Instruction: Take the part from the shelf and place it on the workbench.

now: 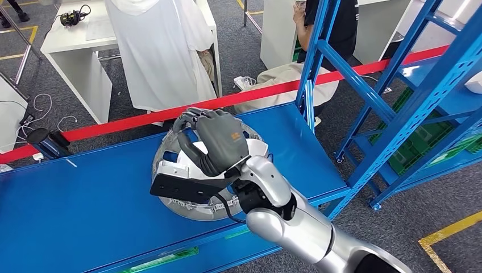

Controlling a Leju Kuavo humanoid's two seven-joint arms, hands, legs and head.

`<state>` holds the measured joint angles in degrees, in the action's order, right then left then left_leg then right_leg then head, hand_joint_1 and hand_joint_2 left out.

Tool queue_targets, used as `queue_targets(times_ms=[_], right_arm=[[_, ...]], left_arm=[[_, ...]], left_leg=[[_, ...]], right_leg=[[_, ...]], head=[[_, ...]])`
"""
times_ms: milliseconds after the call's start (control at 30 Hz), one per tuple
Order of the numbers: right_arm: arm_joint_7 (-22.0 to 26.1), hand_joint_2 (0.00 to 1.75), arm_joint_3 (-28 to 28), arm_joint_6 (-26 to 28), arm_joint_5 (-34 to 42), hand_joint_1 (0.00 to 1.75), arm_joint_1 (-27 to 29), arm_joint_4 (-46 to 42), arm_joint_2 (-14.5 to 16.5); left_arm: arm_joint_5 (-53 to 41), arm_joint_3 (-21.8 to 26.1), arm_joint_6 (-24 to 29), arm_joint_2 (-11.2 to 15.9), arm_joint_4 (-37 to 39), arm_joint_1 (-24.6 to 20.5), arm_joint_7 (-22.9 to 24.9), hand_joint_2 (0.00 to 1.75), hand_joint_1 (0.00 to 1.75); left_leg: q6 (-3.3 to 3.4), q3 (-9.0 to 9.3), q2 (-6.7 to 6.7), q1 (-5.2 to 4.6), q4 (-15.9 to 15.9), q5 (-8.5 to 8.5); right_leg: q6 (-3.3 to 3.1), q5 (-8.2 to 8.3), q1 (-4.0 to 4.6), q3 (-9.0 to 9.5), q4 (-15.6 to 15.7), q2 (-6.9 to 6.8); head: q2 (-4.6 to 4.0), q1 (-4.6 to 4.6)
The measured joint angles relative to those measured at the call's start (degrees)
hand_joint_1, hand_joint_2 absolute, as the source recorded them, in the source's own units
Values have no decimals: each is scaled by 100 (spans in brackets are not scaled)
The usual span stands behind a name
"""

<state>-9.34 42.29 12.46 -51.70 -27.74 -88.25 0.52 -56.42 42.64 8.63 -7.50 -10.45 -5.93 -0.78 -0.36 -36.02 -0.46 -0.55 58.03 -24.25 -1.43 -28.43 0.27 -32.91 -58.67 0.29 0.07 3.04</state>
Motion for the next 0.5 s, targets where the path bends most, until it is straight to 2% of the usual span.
queue_targets(times_ms=[167, 333, 500], right_arm=[[-101, 175, -1, -304, 324, 175, -69, 845, 56], [-1, 175, -29, -310, 437, 175, -87, 1818, 150], [-17, 175, -76, -310, 390, 175, -35, 2430, 198]], left_arm=[[-175, 0, -54, -2, -1, -12, 94, 175, 0], [-254, -2, -94, -2, -2, -24, 128, 175, 0], [-294, -2, -128, -2, -2, -29, 134, 175, 0]], left_leg=[[3, 0, -1, 0, 0, 2], [3, 0, -2, 0, 0, 3], [3, 0, -2, 0, 0, 3]], right_leg=[[0, 0, 0, 0, 0, -1], [0, 1, -1, -1, 0, -2], [0, 0, -1, -2, 0, -1]], head=[[0, 0], [-1, 0], [0, 0]])
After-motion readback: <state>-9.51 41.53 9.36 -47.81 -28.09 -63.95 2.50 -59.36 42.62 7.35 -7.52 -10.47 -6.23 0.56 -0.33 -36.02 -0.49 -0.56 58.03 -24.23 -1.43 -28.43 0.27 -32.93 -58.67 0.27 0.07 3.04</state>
